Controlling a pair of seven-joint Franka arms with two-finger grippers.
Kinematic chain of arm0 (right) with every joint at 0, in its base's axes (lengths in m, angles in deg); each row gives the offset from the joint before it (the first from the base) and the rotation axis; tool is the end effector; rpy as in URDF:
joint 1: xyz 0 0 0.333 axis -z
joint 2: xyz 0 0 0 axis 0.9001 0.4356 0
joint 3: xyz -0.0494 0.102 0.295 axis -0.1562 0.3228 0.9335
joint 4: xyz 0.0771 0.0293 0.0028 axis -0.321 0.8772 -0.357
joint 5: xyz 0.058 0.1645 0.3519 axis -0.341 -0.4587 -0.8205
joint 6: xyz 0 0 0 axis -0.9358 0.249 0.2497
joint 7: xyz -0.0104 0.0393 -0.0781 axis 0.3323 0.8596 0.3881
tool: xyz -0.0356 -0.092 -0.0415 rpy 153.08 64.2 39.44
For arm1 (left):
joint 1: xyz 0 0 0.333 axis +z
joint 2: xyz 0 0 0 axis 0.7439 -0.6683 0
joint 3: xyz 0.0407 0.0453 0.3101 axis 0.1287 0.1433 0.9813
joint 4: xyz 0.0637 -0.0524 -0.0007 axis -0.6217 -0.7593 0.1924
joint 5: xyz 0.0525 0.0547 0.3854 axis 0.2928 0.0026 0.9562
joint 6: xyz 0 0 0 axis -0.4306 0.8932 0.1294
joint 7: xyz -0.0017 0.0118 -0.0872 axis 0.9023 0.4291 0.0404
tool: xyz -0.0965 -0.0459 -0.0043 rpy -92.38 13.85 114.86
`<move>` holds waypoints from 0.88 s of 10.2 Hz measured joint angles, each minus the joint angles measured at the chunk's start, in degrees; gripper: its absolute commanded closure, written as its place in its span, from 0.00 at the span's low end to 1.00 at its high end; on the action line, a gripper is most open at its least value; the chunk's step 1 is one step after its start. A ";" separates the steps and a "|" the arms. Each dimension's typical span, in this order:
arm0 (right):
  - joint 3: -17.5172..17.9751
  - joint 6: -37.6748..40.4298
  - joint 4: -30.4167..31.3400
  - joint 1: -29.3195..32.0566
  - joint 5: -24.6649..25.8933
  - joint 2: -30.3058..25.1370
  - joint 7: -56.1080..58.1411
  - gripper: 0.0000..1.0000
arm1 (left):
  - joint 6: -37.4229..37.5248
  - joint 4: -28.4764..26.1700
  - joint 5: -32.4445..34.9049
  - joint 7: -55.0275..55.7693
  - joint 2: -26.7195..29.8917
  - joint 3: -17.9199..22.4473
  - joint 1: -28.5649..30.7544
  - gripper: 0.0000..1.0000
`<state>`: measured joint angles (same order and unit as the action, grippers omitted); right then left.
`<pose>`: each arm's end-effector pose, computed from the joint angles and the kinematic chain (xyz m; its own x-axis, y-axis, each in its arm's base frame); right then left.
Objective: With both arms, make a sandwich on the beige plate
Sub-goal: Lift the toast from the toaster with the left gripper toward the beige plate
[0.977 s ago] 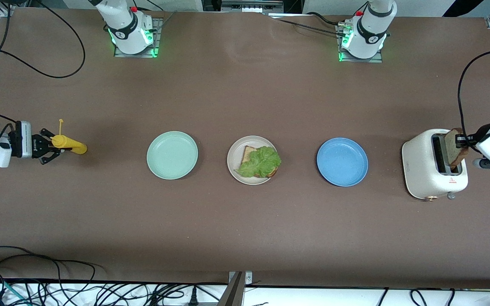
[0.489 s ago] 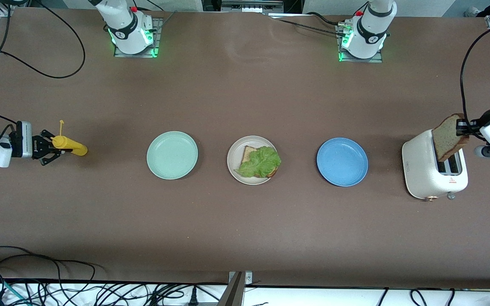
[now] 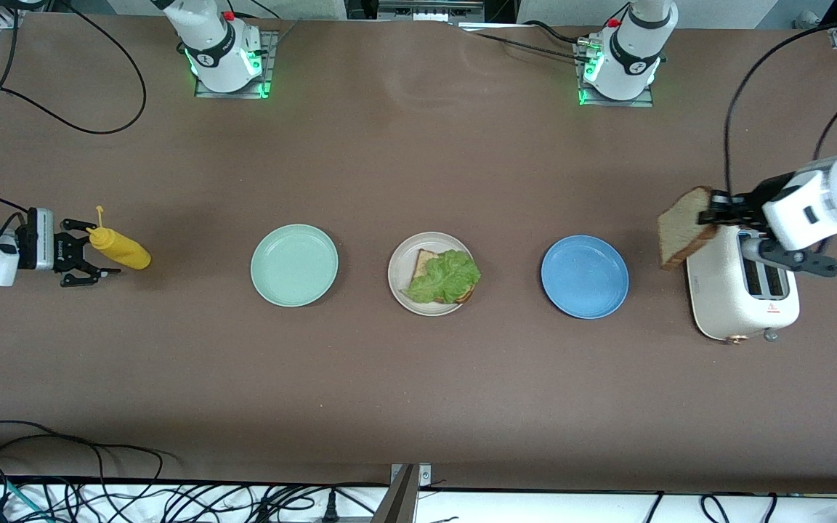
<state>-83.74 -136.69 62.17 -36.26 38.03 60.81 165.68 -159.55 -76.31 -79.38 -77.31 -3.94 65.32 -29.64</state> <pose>0.5809 -0.2542 0.1944 -0.0714 0.7876 0.6120 0.9807 0.1674 -0.1009 0.6046 -0.0393 0.4925 0.9491 -0.2282 -0.2170 -0.1473 -0.9308 0.3345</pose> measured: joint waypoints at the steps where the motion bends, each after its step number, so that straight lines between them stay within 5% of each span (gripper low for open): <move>1: 0.00 -0.05 -0.47 0.77 0.00 -0.02 0.00 0.14 | -0.01 -0.08 -5.70 0.64 -1.84 -0.03 -1.34 1.00; 5: 0.07 -0.09 -7.05 2.59 1.45 -0.27 -3.40 0.15 | -3.00 2.56 -18.56 0.96 -10.84 -0.12 -7.78 1.00; 9: 1.51 1.00 -15.05 -0.02 7.25 -3.64 -29.25 0.17 | -10.08 4.48 -28.01 1.07 -16.22 -0.18 -11.70 1.00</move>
<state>-82.22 -135.70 47.12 -36.28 45.28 57.17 136.43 -169.63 -71.83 -107.39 -76.25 -20.16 65.14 -41.34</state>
